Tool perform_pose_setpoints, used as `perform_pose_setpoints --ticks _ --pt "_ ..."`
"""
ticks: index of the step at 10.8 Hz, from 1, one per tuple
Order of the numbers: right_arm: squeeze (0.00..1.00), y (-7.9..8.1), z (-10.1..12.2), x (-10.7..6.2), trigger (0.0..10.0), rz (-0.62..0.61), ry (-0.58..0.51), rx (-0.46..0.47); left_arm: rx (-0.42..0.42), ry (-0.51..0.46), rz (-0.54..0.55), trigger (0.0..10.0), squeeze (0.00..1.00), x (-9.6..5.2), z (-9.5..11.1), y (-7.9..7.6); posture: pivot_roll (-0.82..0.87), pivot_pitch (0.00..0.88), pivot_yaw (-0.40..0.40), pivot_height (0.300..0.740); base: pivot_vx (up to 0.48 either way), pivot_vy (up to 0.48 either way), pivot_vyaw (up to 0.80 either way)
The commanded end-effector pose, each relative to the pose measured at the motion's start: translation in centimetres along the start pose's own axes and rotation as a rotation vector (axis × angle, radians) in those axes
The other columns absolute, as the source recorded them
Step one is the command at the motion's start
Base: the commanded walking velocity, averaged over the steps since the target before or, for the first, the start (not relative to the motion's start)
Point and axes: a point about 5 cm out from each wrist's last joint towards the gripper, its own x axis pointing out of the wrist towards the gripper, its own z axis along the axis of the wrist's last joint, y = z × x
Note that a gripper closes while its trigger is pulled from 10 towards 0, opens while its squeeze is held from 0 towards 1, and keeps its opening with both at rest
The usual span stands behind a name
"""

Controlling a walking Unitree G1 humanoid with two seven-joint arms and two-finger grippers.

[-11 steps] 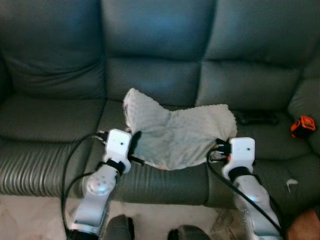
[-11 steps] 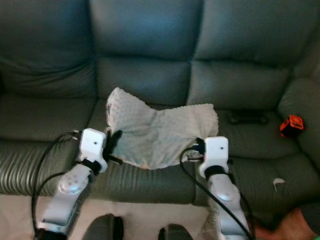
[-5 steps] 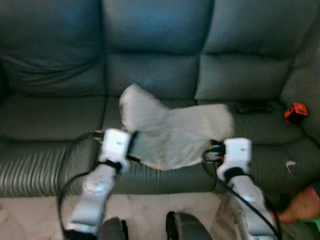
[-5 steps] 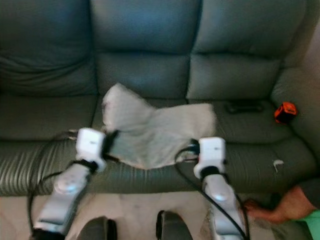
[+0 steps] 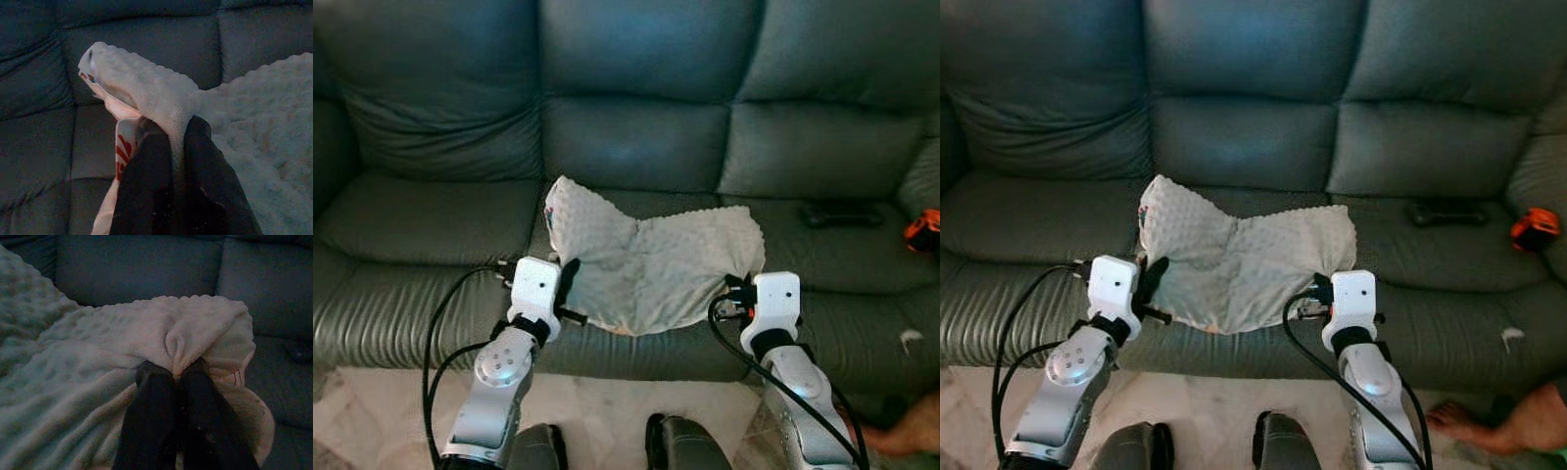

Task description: Move the pillow to the sofa

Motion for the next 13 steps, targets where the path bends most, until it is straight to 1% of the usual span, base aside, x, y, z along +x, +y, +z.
perform_pose_setpoints --ticks 1,2,3,6,7,10,12,13 --pt "0.0 -0.2 0.7 0.0 10.0 -0.015 -0.028 0.001 0.012 -0.02 0.016 10.0 0.0 0.2 0.4 0.3 -0.08 0.166 -0.058 0.74 0.0 0.0 0.0" --pt "0.0 -0.3 0.8 0.1 10.0 -0.018 -0.03 0.004 0.018 -0.015 0.027 10.0 0.0 0.3 0.4 0.6 -0.08 0.177 -0.057 0.74 0.0 0.0 0.0" --pt "0.0 -0.5 1.0 0.1 10.0 -0.021 -0.04 0.009 0.035 -0.002 0.052 10.0 0.0 0.5 0.2 1.2 -0.08 0.18 -0.053 0.74 0.0 0.0 0.0" --pt "0.0 -0.3 1.1 0.2 10.0 -0.017 -0.046 0.015 0.034 -0.009 0.06 10.0 0.0 0.9 0.5 1.3 -0.08 0.182 -0.05 0.74 0.0 0.0 0.0" --pt "0.0 -0.2 1.2 0.2 10.0 -0.014 -0.049 0.015 0.036 -0.011 0.061 10.0 0.0 1.0 0.5 1.3 -0.08 0.182 -0.049 0.73 0.0 0.0 0.0" --pt "0.0 -0.1 1.2 0.3 10.0 -0.005 -0.051 0.018 0.033 -0.014 0.058 10.0 0.0 0.9 0.5 1.0 -0.08 0.177 -0.051 0.67 0.0 0.0 0.0" --pt "0.0 0.1 1.3 0.5 10.0 0.006 -0.059 0.024 0.017 -0.055 0.048 10.0 0.0 1.1 1.3 0.4 -0.08 0.169 -0.053 0.626 0.0 0.0 0.0" --pt "0.0 0.2 1.3 0.6 10.0 0.01 -0.062 0.028 0.019 -0.063 0.044 10.0 0.0 1.1 1.5 0.3 -0.08 0.168 -0.053 0.617 0.0 0.0 0.0"
